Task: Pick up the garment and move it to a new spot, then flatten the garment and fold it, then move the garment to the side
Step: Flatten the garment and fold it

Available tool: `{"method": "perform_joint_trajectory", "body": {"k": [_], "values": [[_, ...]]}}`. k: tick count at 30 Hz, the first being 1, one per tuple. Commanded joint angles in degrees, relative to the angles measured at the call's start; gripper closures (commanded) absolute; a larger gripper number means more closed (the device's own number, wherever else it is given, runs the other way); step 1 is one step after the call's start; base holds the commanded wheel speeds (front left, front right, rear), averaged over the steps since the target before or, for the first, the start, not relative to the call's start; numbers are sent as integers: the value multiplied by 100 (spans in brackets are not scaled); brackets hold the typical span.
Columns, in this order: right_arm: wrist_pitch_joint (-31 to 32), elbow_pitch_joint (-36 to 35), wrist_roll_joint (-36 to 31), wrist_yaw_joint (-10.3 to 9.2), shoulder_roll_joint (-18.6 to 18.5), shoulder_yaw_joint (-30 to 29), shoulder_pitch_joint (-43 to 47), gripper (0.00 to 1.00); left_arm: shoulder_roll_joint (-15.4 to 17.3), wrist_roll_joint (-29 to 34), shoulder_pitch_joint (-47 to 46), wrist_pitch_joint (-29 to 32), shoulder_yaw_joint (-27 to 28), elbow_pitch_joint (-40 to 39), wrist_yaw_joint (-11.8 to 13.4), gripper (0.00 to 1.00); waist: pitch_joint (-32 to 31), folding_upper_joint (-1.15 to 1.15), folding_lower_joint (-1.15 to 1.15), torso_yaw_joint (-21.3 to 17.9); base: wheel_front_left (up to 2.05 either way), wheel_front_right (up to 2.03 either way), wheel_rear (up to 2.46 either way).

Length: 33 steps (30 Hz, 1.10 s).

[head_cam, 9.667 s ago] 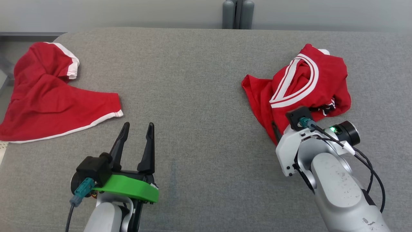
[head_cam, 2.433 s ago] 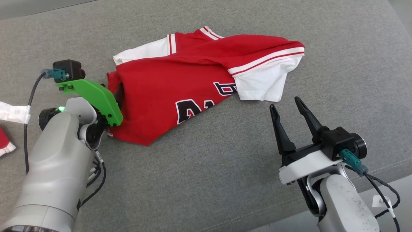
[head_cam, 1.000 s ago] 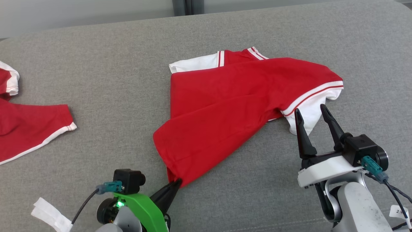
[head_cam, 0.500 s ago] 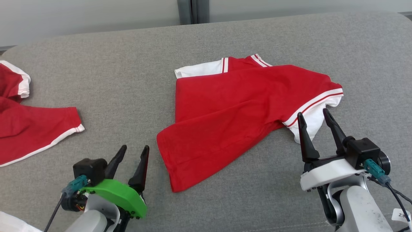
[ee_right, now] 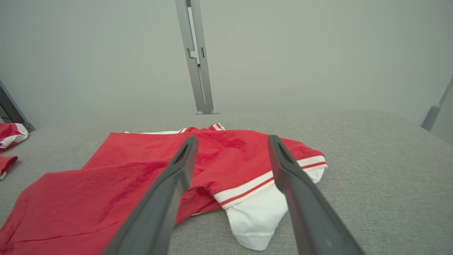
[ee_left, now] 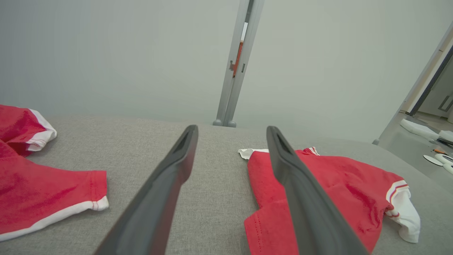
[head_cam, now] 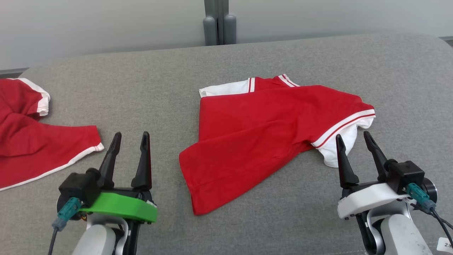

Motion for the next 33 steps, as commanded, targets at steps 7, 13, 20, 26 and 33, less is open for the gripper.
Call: {"method": "perform_joint_trajectory", "body": {"k": [7,13,20,26,33], "values": [[89,-127,30,-7,-10,67,102,0,-365,375,43,-2,233,907,-550,0,-27,0,0,-167,0,0,0],[97,-192,71,-7,-10,123,47,0,-375,318,-542,296,-102,1870,-771,0,205,0,0,-386,0,0,0],[26,-188,133,-6,-10,150,-88,0,-309,-89,-1206,906,-444,2804,-862,0,526,0,0,-675,0,0,0],[-35,-126,171,-7,-10,117,-159,0,-284,-341,-1470,1472,-797,3301,-873,0,649,0,0,-775,0,0,0],[-92,-89,172,-7,-9,79,-203,0,-138,-1008,-1457,2059,-1420,3052,-876,0,690,0,0,-774,0,0,0]]}}
